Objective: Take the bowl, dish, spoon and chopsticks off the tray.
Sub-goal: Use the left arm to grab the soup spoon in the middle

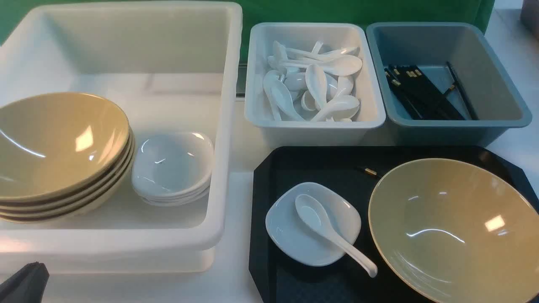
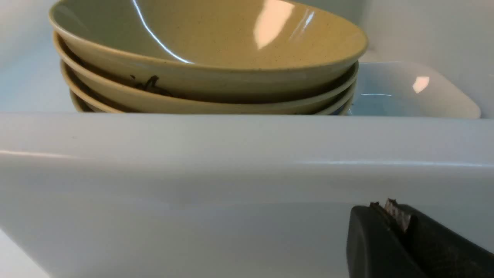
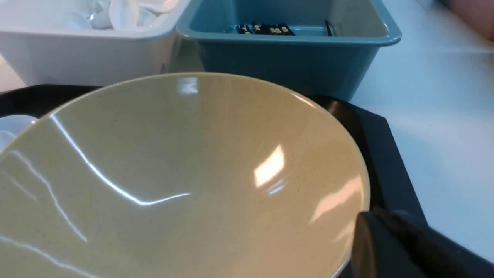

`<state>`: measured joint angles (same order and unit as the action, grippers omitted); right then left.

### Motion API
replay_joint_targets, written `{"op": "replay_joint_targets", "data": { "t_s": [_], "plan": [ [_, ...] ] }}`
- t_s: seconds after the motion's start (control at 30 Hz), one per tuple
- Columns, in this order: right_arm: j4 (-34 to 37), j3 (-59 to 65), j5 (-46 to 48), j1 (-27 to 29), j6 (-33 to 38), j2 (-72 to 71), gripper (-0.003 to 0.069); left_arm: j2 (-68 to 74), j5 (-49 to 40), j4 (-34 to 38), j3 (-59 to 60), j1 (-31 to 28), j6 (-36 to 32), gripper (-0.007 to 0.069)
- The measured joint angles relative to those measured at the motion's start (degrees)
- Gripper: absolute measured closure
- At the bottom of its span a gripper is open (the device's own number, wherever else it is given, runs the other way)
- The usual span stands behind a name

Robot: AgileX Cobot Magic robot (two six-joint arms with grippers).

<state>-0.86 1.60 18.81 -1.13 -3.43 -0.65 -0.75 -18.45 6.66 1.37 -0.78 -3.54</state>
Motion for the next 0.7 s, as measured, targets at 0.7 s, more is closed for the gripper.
{"op": "replay_joint_targets", "data": {
  "t_s": [0.7],
  "plan": [
    [0.0,0.0,0.0,0.0,0.0,0.0,0.0563,0.0,0.0,0.0,0.0,0.0,0.05,0.0639]
  ]
}}
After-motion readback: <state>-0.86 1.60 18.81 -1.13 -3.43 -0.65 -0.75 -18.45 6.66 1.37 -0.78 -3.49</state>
